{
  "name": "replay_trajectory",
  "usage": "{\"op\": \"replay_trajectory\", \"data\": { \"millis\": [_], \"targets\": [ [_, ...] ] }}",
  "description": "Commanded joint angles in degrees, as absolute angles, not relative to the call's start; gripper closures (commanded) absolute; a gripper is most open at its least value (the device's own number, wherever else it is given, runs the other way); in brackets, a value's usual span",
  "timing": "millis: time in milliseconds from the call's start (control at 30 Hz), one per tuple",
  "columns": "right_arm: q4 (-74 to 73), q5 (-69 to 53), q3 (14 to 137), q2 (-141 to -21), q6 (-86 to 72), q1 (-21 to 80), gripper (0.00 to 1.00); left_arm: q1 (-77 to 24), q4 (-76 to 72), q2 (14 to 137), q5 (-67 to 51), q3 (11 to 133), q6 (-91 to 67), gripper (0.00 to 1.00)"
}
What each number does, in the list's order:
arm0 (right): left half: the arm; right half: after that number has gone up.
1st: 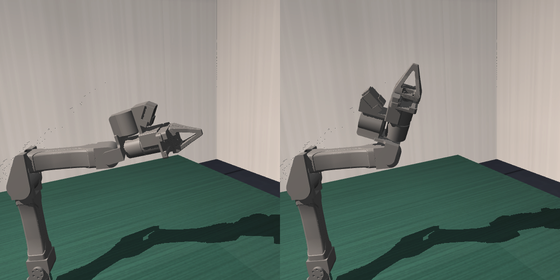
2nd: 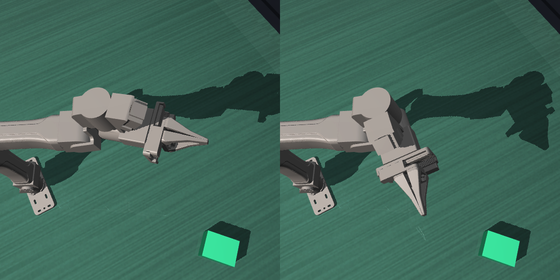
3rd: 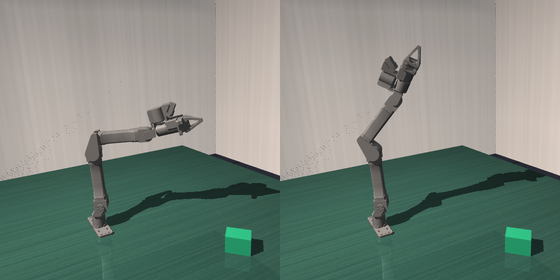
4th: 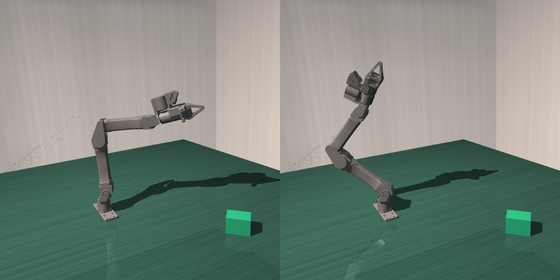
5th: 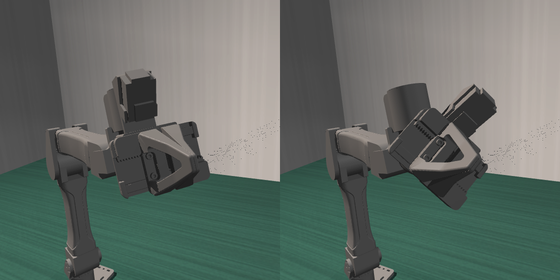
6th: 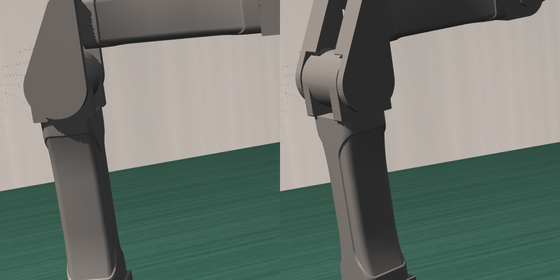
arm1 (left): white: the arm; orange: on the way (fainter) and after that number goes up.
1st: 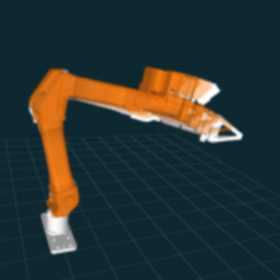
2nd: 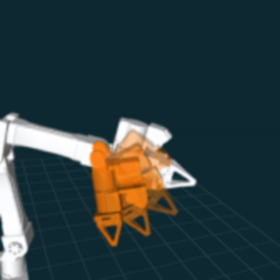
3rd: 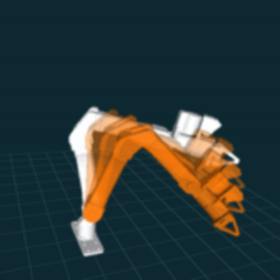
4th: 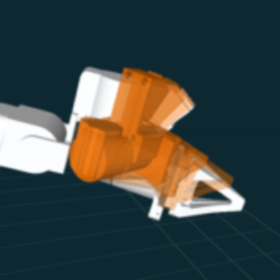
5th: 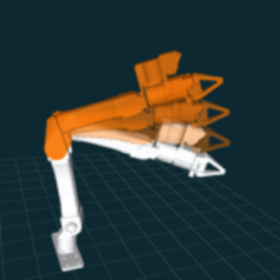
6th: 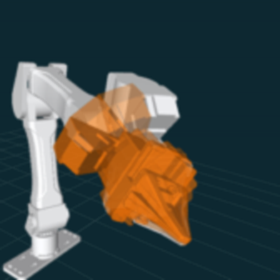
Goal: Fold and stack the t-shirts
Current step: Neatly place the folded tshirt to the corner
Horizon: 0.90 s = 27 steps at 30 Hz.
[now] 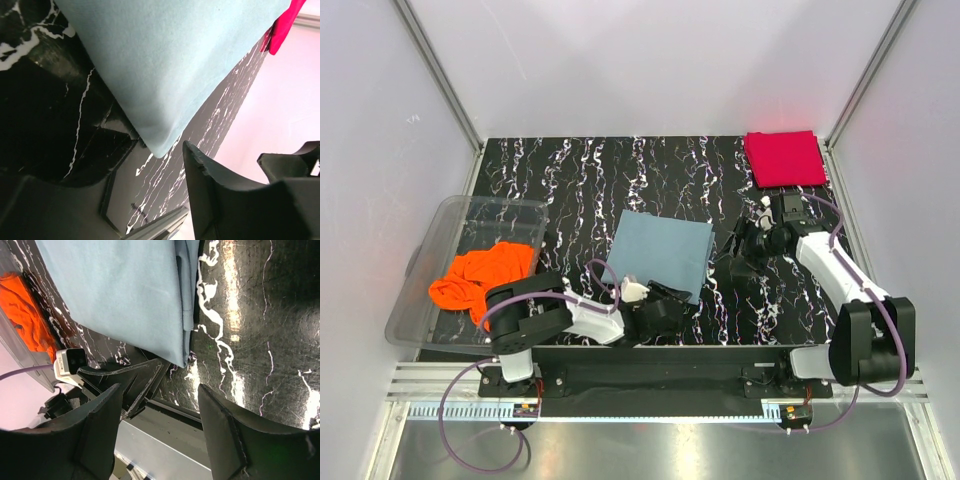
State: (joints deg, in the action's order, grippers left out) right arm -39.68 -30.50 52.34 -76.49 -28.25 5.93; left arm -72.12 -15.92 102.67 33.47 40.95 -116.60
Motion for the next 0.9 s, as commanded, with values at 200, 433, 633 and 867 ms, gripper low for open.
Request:
{"op": "replay_trajectory", "data": {
  "millis": [200,433,633,867],
  "targets": [
    [-38.9,-33.4,56.0,-81.6,-25.2,4.7,0.27,-70.2,-16.2,109.2,32.1,37.5,-134.0,0.67],
    [-37.1,-35.8,57.1,-85.6,-23.9,4.3,0.23,-69.4,-21.5,107.1,33.0,35.6,-132.6,0.91],
    [-29.6,-41.3,55.6,-91.6,-24.8,4.0,0.22,-66.8,-21.6,100.5,32.7,36.2,-125.9,1.0],
    [-24.9,-45.7,57.7,-96.5,-25.6,4.0,0.21,-65.5,-22.9,97.8,31.3,36.1,-123.4,1.0]
  ]
}}
